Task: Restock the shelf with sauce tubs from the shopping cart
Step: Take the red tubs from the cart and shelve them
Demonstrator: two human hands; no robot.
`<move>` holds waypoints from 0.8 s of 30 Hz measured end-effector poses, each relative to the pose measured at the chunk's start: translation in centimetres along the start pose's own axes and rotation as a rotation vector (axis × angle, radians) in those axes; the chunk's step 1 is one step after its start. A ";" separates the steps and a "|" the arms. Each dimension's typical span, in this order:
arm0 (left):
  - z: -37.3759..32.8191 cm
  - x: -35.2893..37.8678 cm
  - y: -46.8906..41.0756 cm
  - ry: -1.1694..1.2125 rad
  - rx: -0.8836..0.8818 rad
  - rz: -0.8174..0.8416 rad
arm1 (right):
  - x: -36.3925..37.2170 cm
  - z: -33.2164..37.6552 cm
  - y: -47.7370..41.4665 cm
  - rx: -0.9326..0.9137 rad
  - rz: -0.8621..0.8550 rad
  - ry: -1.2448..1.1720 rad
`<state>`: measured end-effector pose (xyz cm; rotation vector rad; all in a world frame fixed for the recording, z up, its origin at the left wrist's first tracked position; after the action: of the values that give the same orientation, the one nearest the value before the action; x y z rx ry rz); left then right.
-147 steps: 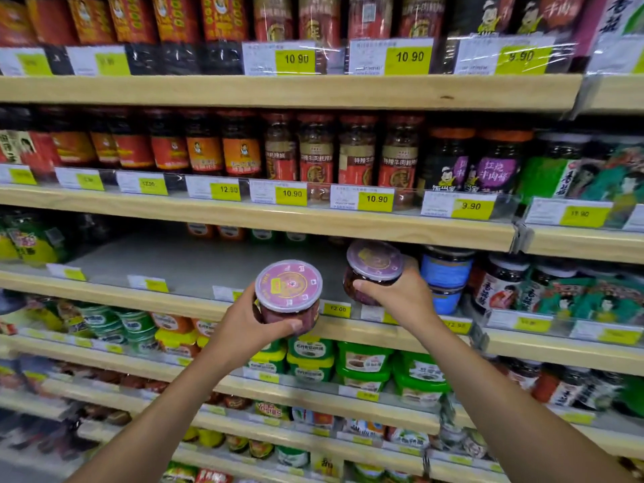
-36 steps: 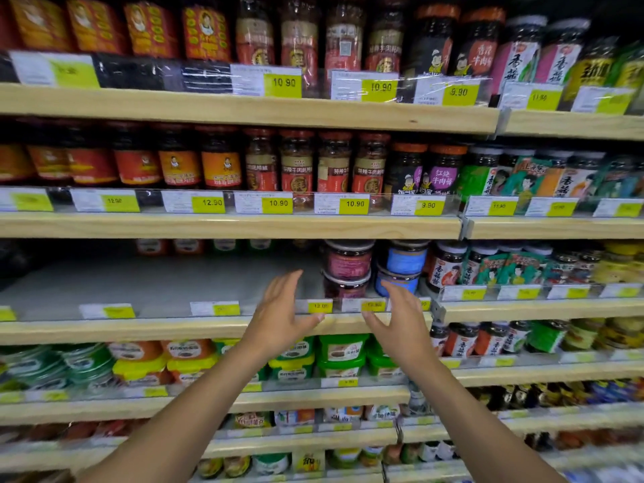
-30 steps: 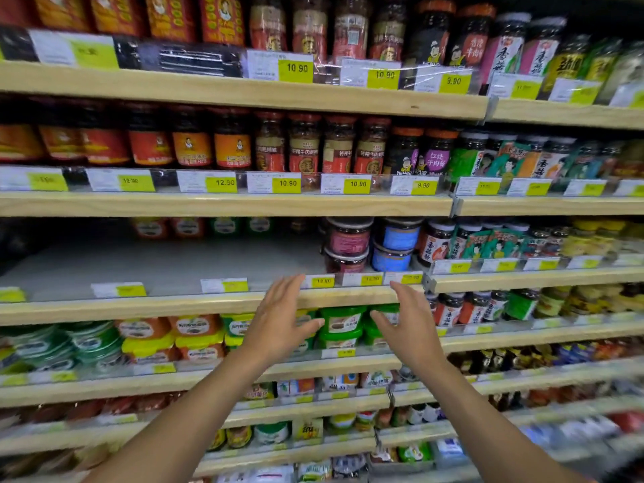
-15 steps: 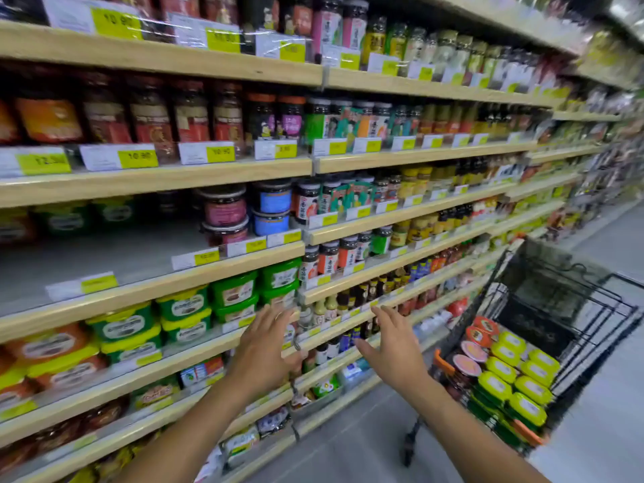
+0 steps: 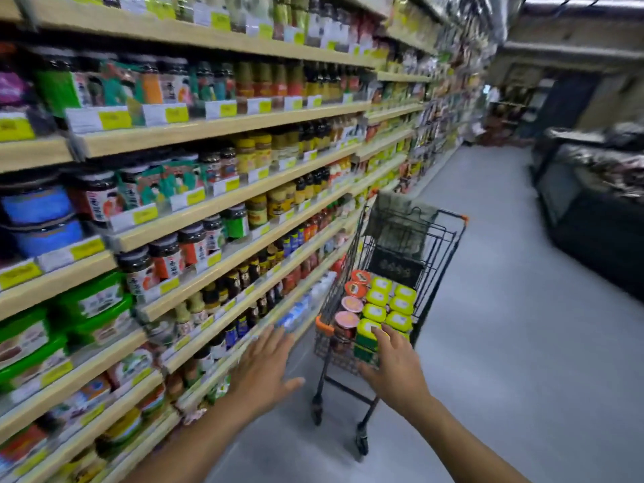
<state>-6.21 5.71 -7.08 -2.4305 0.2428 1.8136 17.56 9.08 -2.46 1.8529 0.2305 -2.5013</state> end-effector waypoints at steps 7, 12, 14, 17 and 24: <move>-8.7 4.0 -9.4 0.001 0.094 0.055 | -0.2 -12.6 -3.7 0.100 -0.016 -0.013; -12.9 6.7 -14.8 0.052 0.083 0.102 | -0.4 -18.4 -6.7 0.125 -0.010 -0.060; -13.7 7.9 -16.7 0.064 0.062 0.121 | 0.3 -20.4 -7.9 0.135 0.032 -0.055; -14.6 9.1 -19.0 0.019 0.048 0.126 | 1.8 -22.9 -9.6 0.150 0.091 -0.051; -14.0 11.5 -24.7 0.015 0.040 0.185 | 5.5 -25.2 -15.5 0.154 0.198 -0.012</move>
<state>14.74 26.74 -14.49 -2.4677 0.5167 1.8412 38.26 28.12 -13.26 1.8100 -0.1434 -2.4547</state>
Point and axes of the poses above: each hand's wrist, its own y-axis away from the middle knuckle, its own x-axis out of the palm, z = x × y, the point moved 10 cm from there along -y, towards the middle knuckle, and after that the axes turned 6 degrees about x, right-handed, at the moved point
